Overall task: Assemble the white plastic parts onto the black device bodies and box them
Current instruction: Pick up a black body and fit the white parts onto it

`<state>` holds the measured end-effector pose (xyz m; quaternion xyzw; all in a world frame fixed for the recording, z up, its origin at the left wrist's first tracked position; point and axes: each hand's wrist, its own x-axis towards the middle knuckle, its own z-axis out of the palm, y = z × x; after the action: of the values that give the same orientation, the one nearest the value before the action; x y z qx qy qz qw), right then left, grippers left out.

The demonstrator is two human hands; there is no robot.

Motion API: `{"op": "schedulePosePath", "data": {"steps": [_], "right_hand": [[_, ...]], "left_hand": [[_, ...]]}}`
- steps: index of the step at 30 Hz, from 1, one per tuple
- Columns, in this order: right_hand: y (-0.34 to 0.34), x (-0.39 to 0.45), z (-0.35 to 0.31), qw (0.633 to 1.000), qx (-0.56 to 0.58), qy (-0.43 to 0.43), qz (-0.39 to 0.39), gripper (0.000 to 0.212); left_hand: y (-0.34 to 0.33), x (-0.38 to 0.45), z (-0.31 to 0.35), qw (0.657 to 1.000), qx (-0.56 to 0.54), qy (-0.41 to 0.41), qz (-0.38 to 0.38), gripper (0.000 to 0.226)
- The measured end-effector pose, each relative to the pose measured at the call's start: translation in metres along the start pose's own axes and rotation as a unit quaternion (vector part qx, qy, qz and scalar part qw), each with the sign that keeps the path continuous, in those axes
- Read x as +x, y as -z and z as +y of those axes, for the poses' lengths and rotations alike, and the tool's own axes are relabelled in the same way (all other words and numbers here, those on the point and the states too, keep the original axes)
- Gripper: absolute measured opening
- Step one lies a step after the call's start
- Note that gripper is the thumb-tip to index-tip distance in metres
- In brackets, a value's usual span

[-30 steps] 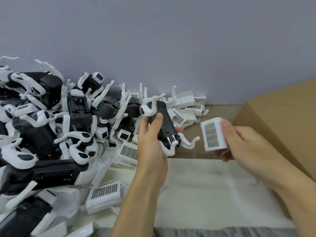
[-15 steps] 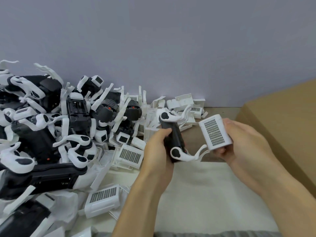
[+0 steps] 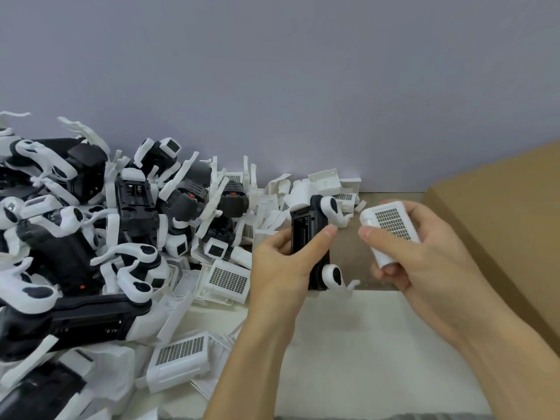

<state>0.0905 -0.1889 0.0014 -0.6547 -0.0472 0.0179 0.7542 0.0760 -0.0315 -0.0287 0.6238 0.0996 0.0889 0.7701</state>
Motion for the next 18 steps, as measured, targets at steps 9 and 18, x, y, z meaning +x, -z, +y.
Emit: {"op": "schedulePosePath", "data": {"steps": [9,18], "right_hand": [[-0.006,-0.006,-0.008,0.987,-0.14,0.082,0.007,0.042],[-0.033,-0.011,0.002,0.949,-0.285,0.13,-0.033,0.066]], "left_hand": [[-0.002,0.001,0.0,0.999,-0.004,0.025,-0.029,0.043],[-0.016,-0.006,0.002,0.988,-0.062,0.047,-0.133,0.045]]}}
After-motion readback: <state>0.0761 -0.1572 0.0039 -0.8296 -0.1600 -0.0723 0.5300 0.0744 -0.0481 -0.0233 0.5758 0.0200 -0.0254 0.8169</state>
